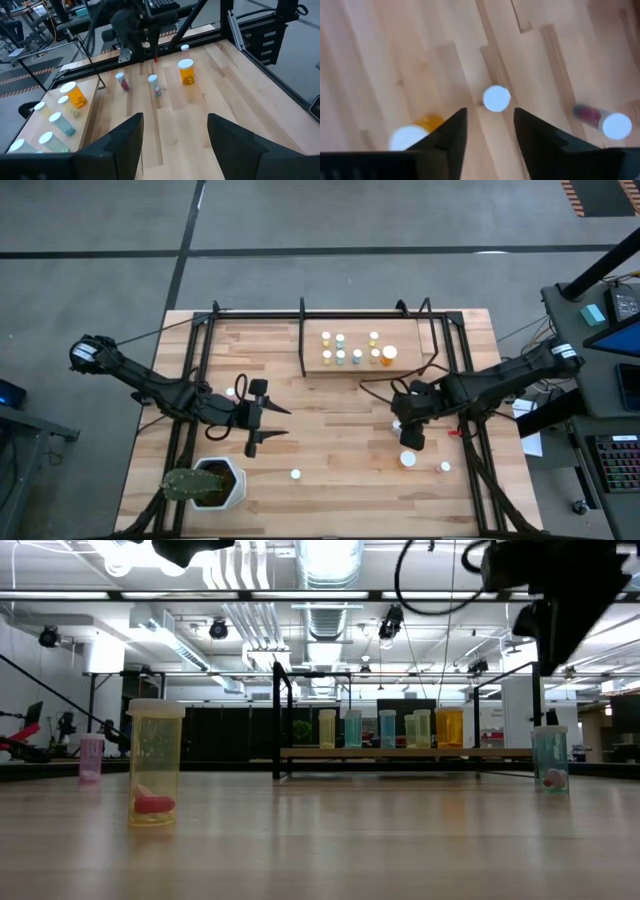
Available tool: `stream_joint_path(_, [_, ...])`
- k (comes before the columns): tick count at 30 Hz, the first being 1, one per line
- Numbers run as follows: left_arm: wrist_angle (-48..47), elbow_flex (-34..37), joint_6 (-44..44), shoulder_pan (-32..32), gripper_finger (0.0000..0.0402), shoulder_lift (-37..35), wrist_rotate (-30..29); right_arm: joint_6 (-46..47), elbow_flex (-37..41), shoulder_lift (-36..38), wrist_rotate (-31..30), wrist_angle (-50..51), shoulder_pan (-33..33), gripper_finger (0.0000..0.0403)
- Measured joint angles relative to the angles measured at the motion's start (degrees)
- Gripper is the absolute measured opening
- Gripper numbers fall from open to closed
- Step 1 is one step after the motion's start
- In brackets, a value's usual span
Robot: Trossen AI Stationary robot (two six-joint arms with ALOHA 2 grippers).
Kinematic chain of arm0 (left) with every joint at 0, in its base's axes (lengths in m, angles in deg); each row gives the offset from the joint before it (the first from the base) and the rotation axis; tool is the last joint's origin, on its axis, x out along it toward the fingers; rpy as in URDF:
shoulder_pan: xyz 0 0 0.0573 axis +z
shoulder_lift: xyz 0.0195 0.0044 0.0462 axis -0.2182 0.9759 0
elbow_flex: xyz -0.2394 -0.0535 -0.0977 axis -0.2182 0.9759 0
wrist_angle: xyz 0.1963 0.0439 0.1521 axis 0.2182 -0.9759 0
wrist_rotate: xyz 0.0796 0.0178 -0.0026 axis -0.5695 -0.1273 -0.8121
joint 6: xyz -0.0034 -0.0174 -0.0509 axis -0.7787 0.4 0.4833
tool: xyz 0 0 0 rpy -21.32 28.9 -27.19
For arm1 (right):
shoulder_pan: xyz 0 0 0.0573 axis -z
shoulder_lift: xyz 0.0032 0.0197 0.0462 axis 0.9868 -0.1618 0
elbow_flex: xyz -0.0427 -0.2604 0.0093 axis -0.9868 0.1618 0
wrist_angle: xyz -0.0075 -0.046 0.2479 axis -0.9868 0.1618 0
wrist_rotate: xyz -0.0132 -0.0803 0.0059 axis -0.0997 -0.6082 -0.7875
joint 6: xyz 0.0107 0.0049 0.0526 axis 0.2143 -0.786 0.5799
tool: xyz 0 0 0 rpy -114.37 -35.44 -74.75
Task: Pick and place medicine bottles onto shelf by color
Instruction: Put the green pill bottle on the shelf aligned with the other green pill bottles
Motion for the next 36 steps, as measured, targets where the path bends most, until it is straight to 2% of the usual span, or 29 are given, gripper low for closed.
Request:
stream_joint_path(4, [0.0,0.05,0.0,0.0,0.0203,0.0,-0.17,-4.42,5.18,-0.28,-0.17,-6.02,-0.59,0.0192])
stream_joint_path(7, [-0.02,0.08,-0.4,0.0,0.0203,0.0,-0.27,-7.12,8.5,-0.3,-0.19,-11.48,-1.52,0.0205])
stream_joint_path(10, [0.3,0.09,-1.14,0.0,0.0203,0.0,-1.29,-6.77,10.39,-0.38,-3.41,-12.34,-1.62,0.0207])
stream_joint_path(18, [0.44,0.05,-1.4,0.11,0.0203,0.0,-1.74,-6.95,13.41,-0.71,-4.7,-16.49,-1.6,0.0199])
stream_joint_path(24, [0.44,0.0,-1.38,0.11,0.0203,0.0,-1.74,-5.73,16.39,-0.74,-4.79,-19.94,-1.62,0.0175])
stream_joint_path(32, [0.44,0.0,-1.42,0.11,0.0203,0.02,-2.67,-6.31,15.57,-0.68,-5.05,-20.3,-1.62,0.0094])
stream_joint_path(36, [0.42,0.0,-1.81,0.12,0.0203,0.02,-2.81,-6.13,13.96,-0.67,-5.04,-20.21,-1.62,0.0097])
